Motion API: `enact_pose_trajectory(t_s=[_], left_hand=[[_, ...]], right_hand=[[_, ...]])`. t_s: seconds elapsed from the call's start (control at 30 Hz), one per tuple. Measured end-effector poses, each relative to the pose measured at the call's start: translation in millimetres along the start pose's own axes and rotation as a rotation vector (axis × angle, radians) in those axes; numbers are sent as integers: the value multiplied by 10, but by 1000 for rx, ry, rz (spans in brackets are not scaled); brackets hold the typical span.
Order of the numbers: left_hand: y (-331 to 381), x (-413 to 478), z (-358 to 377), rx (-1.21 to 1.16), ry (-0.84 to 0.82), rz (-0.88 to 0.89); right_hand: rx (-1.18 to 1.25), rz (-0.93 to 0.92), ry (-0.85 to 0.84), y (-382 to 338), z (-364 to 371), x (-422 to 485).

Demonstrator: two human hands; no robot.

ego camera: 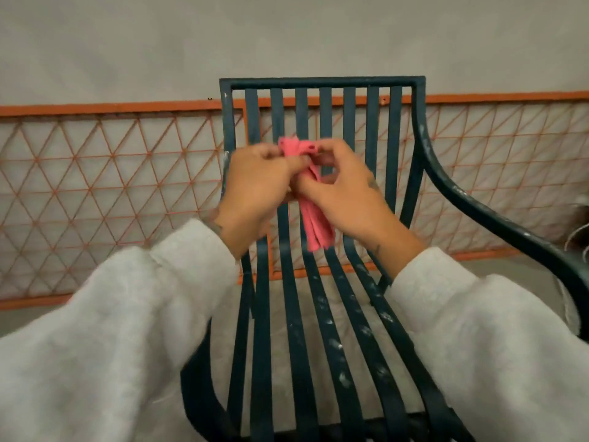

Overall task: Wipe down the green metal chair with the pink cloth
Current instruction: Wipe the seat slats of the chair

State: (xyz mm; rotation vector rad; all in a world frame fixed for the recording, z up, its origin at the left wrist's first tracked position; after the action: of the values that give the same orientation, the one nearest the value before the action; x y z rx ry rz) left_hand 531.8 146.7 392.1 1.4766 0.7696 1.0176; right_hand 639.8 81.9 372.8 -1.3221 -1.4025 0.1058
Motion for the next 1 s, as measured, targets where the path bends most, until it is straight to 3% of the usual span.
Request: enact_pose_trajectory(t_s=[0.2,0.37,0.47,0.57,0.67,0.83,1.0], left_hand=[[-1105,-484,297,-79,-2,-365],[-1818,-984,193,243,55,-272],[-2111,-1202,25,625,150,-161],[-2229,-1405,-34,1021,190,-191],[-2242,-1456,-32,997,178,-287],[-2312,-1419,-41,973,108,-340],[-2406,-1429,-28,1026,127,-354]], right_hand=[[-17,255,-185,742,3,-821],[-65,352,-358,1033,119,-1270],[-73,446,-383,1163,194,-1378],[-125,382,-409,1176,250,-1355],[-172,242,-493,1141,366,-1319],[-327,-16,-905,1114,627,-1466],[-398,210,-877,1318,663,-1138]])
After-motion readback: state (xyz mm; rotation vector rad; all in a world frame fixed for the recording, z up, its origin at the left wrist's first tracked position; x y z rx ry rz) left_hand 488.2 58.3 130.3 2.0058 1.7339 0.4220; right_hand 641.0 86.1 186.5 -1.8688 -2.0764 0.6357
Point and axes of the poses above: each hand's wrist, its own x-axis towards the middle knuckle, its own z-axis out of the palm, y = z × x, the point moved 1 cm from there along x, towards the middle knuckle, and after that the axes turned 8 degrees about -z, right-handed, at the moved point
